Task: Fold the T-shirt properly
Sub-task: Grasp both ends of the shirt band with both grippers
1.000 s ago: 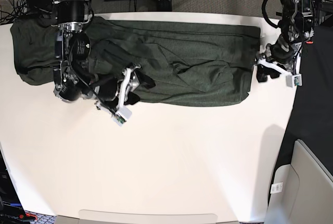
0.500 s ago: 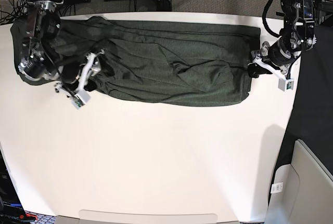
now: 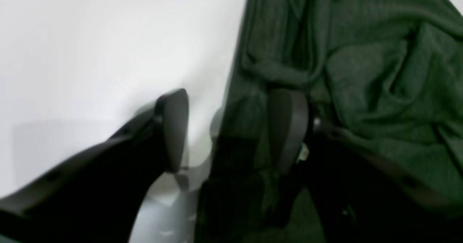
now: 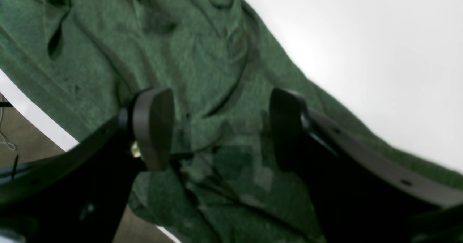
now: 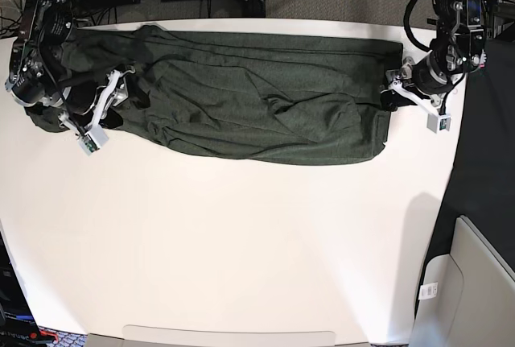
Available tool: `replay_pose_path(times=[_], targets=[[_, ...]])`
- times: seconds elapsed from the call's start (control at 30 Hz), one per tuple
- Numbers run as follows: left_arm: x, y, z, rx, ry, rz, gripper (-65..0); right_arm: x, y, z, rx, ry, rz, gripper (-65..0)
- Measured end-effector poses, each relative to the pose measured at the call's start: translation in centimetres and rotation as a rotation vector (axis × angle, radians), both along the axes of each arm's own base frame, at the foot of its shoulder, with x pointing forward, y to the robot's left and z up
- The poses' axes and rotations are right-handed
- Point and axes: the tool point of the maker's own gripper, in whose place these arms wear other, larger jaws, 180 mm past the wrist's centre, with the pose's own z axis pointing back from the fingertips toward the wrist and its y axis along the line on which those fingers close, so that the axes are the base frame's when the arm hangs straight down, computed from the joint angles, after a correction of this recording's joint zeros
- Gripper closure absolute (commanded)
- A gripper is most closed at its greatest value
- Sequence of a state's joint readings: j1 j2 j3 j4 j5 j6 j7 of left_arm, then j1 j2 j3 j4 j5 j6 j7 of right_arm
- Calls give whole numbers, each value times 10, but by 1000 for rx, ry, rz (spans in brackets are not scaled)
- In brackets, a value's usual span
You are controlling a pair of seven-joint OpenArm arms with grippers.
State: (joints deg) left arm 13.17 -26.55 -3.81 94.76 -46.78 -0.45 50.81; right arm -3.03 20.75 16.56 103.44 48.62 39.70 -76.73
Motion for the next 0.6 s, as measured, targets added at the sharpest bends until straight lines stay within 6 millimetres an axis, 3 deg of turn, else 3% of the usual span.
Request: replay_pose_path(times=[0.6], targets=[[1, -40, 1, -199, -30, 34, -347, 0, 0, 0, 3, -1, 0, -416]])
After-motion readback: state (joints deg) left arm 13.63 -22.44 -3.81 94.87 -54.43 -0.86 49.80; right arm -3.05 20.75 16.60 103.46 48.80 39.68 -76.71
